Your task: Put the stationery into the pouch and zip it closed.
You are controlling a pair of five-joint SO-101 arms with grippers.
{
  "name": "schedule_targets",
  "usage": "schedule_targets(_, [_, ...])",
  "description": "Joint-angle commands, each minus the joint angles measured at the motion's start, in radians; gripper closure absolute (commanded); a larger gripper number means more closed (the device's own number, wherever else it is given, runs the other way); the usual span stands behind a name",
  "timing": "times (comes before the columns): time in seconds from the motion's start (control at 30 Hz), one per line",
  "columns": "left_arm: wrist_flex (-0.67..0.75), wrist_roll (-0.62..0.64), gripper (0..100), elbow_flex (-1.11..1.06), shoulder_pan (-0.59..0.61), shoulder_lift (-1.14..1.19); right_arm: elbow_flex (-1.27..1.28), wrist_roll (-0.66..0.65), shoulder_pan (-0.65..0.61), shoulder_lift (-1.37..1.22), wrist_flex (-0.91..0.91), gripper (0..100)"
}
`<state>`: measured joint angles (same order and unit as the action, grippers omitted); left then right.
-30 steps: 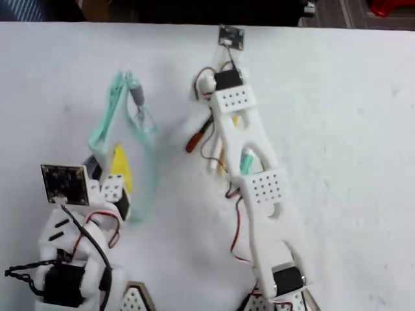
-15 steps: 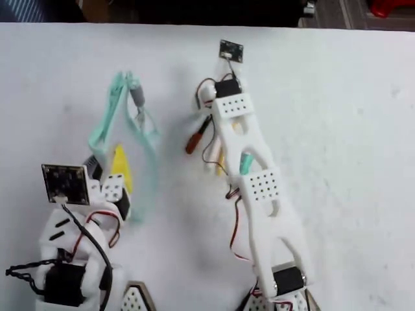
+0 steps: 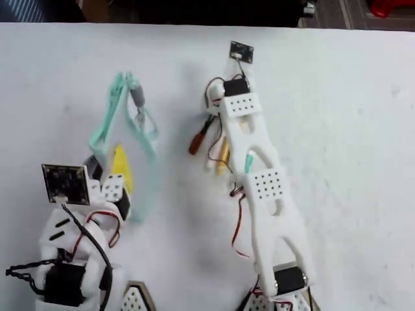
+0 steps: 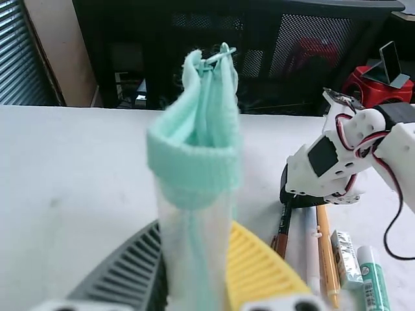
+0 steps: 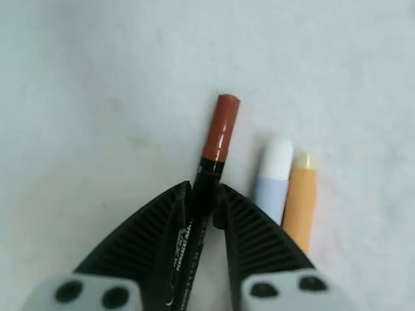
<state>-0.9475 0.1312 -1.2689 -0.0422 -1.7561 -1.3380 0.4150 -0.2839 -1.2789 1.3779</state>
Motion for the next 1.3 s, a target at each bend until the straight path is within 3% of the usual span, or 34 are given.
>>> schedule_targets(0.0, [-0.021,-0.008,98,0.011,-0.058,0.001,-0.023,-0.029,0.005,0.025,0.047,98.2])
schedule_targets(0.17, [-0.031,-0.075,98,0.014,-0.116,0.001,-0.132,-0.192,0.005,0.107,0.163,98.2])
schedule_targets(0.33, [-0.032,-0.075,98,0.017,-0.122,0.001,-0.325,-0.250,-0.007,0.200,0.335,98.2])
schedule_targets(0.5, [-0.032,-0.075,96,0.017,-0.124,0.001,-0.281,-0.336,-0.005,0.346,0.344,98.2])
schedule_targets(0.7, [-0.071,-0.034,78,0.025,-0.124,0.001,-0.262,-0.364,-0.015,0.568,0.346,98.2])
schedule_targets(0.83, [-0.124,0.006,76,0.068,-0.122,0.001,-0.262,-0.356,-0.016,0.766,0.346,98.2])
schedule_targets(0.93, [-0.130,0.003,76,0.072,-0.122,0.001,-0.265,-0.356,-0.076,0.917,0.344,98.2])
schedule_targets(1.27, [-0.127,0.002,76,0.074,-0.119,0.001,-0.098,-0.364,-0.441,1.241,0.340,98.2])
